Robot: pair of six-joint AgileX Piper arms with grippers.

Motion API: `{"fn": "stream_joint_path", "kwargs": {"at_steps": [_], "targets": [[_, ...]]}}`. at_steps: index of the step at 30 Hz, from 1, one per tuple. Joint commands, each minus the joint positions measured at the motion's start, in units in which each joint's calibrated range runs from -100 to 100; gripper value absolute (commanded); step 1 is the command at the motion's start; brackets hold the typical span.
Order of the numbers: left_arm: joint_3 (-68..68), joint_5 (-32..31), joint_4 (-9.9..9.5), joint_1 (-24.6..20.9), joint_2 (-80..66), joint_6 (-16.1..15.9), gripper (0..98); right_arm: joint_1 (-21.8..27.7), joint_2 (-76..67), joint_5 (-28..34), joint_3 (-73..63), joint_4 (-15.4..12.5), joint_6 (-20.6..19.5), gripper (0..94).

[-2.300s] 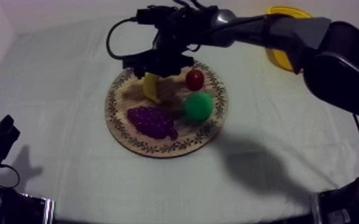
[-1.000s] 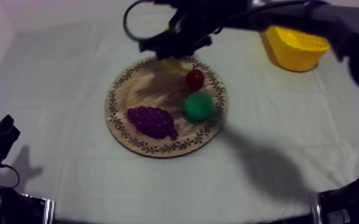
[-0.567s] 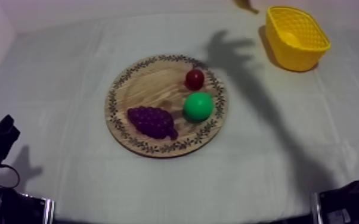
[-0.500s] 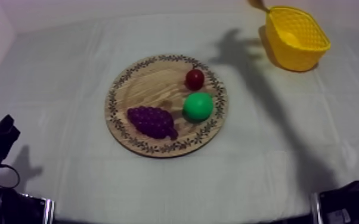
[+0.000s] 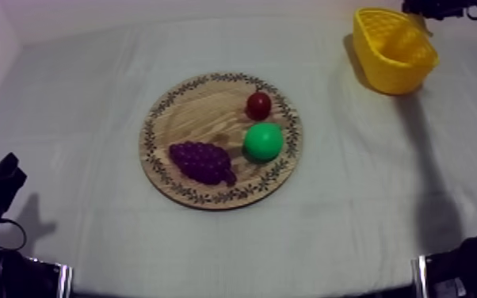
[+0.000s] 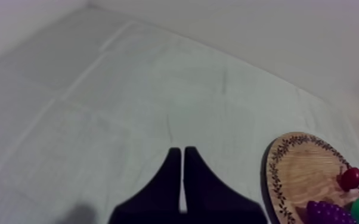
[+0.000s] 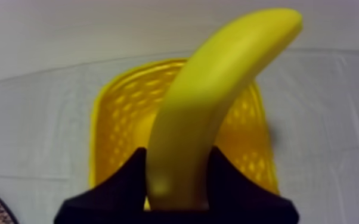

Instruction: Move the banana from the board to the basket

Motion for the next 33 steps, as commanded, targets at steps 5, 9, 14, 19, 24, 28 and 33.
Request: {"fn": "stream_joint_path", "kwargs": {"at_steps": [5, 9, 14, 19, 24, 28, 33], "targets": [[-0.01, 0.00, -0.03, -0.02, -0.05, 0.02, 0.1, 0.84, 3.83, -1.72, -0.51, -1.27, 3.06, 28.1], [-0.01, 0.00, -0.03, -0.02, -0.05, 0.01, 0.1, 0.30, 5.93, -3.00, 0.06, -1.75, 3.99, 28.1], [-0.01, 0.00, -0.03, -0.02, -0.05, 0.02, 0.1, -0.16, 8.88, -4.62, 0.44, -2.44, 5.10, 28.2], [-0.01, 0.00, -0.03, -0.02, -0.05, 0.02, 0.1, 0.07, 12.48, -5.64, -0.79, -3.30, 6.37, 28.4], [-0.01, 0.00, -0.03, -0.02, -0.05, 0.04, 0.1, 0.17, 15.89, -5.81, -2.90, -3.38, 6.76, 29.0], [-0.01, 0.00, -0.03, -0.02, -0.05, 0.04, 0.1, -0.11, 17.55, -6.04, -3.65, -3.76, 7.48, 29.3], [-0.01, 0.00, -0.03, -0.02, -0.05, 0.02, 0.1, -0.89, 18.61, -7.78, -2.75, -3.38, 7.03, 32.1]]}}
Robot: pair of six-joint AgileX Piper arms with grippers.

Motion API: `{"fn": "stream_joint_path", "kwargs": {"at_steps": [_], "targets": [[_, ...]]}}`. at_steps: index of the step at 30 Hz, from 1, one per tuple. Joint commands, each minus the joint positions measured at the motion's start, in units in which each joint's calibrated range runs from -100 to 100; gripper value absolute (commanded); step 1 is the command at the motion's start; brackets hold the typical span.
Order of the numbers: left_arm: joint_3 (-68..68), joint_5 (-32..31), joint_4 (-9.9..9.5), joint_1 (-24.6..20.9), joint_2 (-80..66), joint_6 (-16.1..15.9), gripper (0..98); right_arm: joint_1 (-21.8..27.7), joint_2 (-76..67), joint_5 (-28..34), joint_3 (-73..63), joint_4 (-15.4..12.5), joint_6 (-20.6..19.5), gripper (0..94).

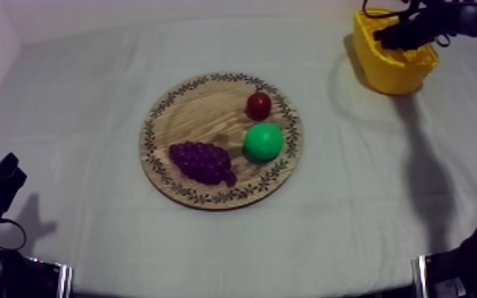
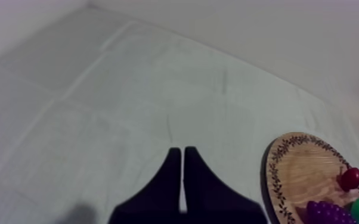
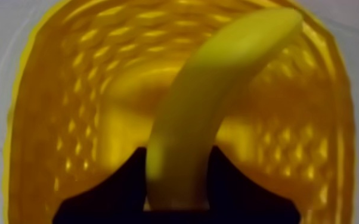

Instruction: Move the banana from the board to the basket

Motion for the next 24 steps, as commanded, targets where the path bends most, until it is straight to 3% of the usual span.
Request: {"fn": "stream_joint_path", "kwargs": {"at_steps": [1, 7, 12, 15, 19, 22, 24], "targets": [[-0.01, 0.00, -0.03, -0.02, -0.05, 0.01, 0.1, -0.26, 0.15, -0.90, 0.59, 0.64, -0.70, 33.1], [-0.01, 0.00, -0.03, -0.02, -0.05, 0.01, 0.1, -0.83, 0.13, -3.38, 2.38, 0.06, -0.35, 39.2], [-0.01, 0.00, -0.03, -0.02, -0.05, 0.01, 0.1, -0.45, -1.57, -3.16, 3.01, 1.21, -2.14, 39.8], [-0.01, 0.00, -0.03, -0.02, -0.05, 0.02, 0.1, 0.03, -4.58, -3.12, 4.75, 0.75, -1.53, 27.9], [-0.01, 0.00, -0.03, -0.02, -0.05, 0.01, 0.1, 0.40, -11.97, -8.66, 12.50, 1.56, -1.69, 8.1], [-0.01, 0.00, -0.03, -0.02, -0.05, 0.00, 0.1, 1.14, -19.64, -11.71, 19.79, 1.90, -1.17, 3.2], [-0.01, 0.00, -0.03, -0.02, -0.05, -0.01, 0.1, 2.15, -25.43, -12.12, 24.39, 0.71, 0.17, 1.9]]}}
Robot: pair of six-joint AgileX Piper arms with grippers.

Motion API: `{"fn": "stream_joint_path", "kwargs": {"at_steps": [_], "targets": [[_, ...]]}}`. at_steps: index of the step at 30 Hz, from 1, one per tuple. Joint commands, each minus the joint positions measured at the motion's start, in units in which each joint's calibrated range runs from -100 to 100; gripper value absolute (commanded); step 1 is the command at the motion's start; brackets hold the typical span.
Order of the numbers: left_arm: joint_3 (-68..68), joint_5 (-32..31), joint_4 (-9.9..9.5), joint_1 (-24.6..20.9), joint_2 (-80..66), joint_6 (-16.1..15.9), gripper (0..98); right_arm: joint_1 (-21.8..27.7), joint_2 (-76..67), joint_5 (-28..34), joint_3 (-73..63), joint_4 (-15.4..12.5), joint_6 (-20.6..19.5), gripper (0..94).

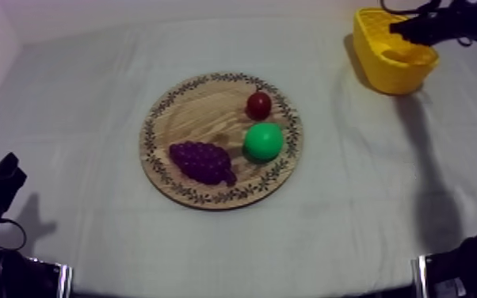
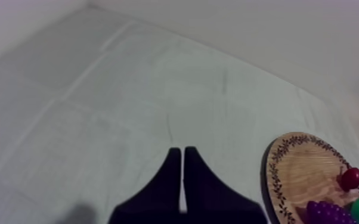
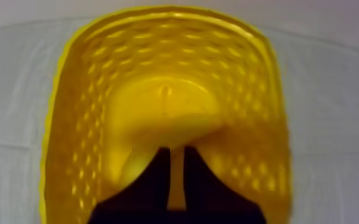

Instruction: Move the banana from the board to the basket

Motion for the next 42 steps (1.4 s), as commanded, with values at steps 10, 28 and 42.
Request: {"fn": "stream_joint_path", "kwargs": {"at_steps": [10, 28, 42], "targets": [[-0.01, 0.00, -0.03, -0.02, -0.05, 0.00, 0.1, 5.23, -40.47, 2.73, 31.46, -10.78, 11.80, 0.6], [-0.01, 0.00, -0.03, -0.02, -0.05, 0.00, 0.1, -0.94, -95.42, 17.20, 70.52, -0.44, -2.10, 0.6], [-0.01, 0.00, -0.03, -0.02, -0.05, 0.00, 0.1, -2.59, -112.28, 23.53, 77.63, 5.77, -9.75, 0.6]]}}
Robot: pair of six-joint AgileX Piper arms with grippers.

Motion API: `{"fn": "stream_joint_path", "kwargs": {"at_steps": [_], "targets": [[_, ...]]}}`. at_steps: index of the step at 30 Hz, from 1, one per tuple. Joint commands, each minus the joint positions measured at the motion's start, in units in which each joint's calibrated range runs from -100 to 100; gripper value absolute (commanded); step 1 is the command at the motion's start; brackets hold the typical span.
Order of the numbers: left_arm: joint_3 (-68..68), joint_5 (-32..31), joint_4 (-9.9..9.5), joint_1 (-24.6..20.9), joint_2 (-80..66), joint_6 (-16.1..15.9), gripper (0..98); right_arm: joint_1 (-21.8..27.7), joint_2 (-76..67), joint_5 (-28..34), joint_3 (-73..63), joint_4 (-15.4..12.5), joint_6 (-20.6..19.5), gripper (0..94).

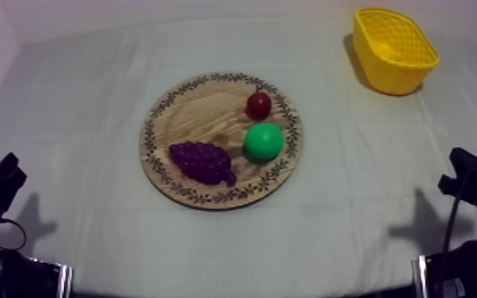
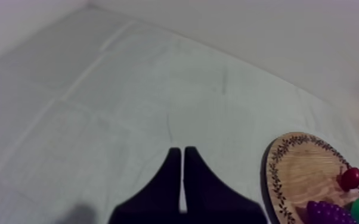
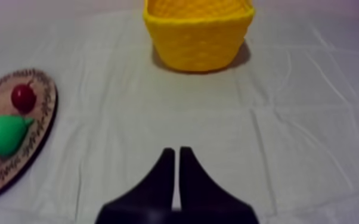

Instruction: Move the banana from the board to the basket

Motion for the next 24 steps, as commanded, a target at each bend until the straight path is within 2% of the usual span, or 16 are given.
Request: {"fn": "stream_joint_path", "kwargs": {"at_steps": [1, 7, 10, 24], "targets": [[-0.01, 0.00, -0.03, -0.02, -0.05, 0.00, 0.1, 0.15, -0.28, -0.50, 0.11, 0.14, -0.25, 0.6], [-0.01, 0.00, -0.03, -0.02, -0.05, 0.00, 0.1, -0.23, -0.44, -1.00, 0.26, 0.37, 7.09, 0.6], [-0.01, 0.00, -0.03, -0.02, -0.05, -0.01, 0.1, -0.31, -0.46, -1.04, 0.28, 0.39, 9.12, 0.6], [-0.01, 0.00, -0.03, -0.02, -0.05, -0.01, 0.1, -0.43, -0.46, -1.07, 0.28, 0.40, 9.27, 0.6]]}}
